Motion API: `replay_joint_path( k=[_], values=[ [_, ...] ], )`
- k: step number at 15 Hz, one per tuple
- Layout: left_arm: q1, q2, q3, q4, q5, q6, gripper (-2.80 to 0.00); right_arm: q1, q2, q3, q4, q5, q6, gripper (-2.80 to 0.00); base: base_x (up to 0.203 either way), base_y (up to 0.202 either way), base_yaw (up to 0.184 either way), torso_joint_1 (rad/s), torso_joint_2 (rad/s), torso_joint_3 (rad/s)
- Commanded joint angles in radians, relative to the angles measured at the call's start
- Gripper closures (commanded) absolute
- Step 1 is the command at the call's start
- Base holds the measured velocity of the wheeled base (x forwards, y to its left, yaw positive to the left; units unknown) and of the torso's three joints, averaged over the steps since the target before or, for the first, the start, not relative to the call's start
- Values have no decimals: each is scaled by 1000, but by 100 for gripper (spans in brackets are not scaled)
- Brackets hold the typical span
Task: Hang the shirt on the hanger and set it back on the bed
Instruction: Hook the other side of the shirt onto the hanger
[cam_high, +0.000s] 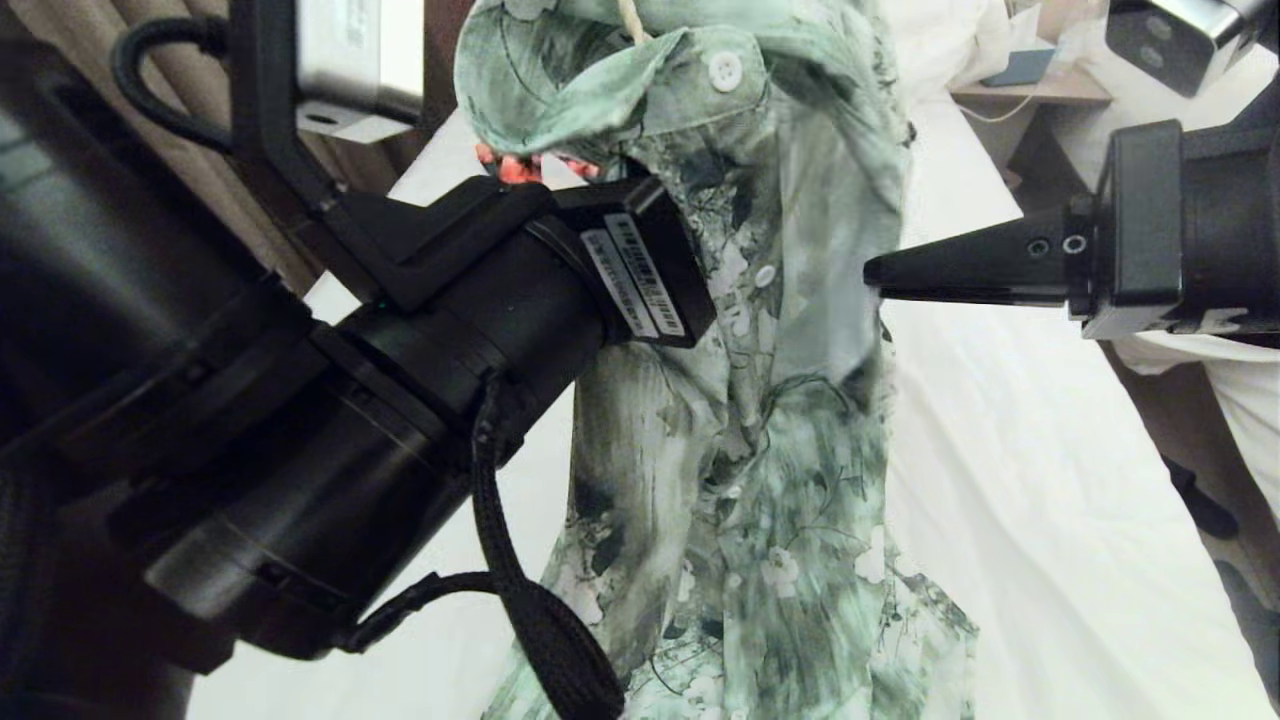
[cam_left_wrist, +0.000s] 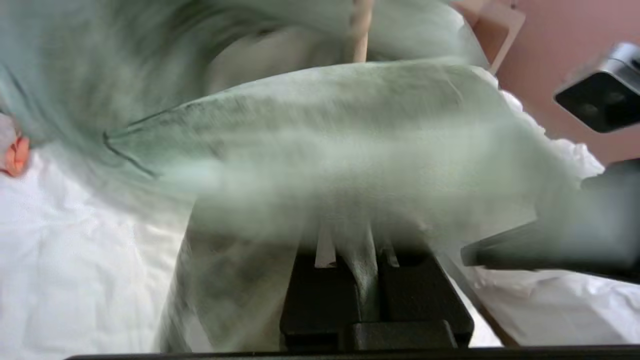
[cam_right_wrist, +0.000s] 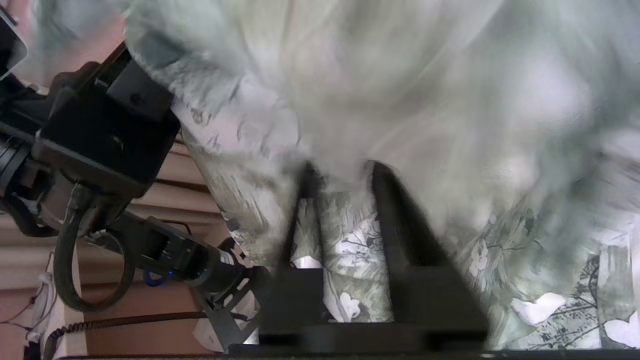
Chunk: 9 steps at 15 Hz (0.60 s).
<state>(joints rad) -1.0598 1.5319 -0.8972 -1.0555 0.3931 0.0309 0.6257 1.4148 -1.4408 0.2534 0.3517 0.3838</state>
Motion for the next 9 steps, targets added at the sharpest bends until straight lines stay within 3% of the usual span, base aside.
replay_joint_path(
  k=[1,7,8,9],
  values=[
    [-2,-14,-8,-3,3,5,0,0,-20,-5,0,0,3,-280,0,0,0,0,0,0],
    [-18,-20,-7,25,0,21,0,-30,-92,-124,7,-22,6,-280,0,0,0,0,0,0],
    [-31,-10,-7,26,0,21,0,-34,-84,-176,17,-32,6,0,0,0,0,0,0,0],
    [-43,8,-11,30,1,22,0,-34,-71,-248,46,-39,6,0,0,0,0,0,0,0]
  ],
)
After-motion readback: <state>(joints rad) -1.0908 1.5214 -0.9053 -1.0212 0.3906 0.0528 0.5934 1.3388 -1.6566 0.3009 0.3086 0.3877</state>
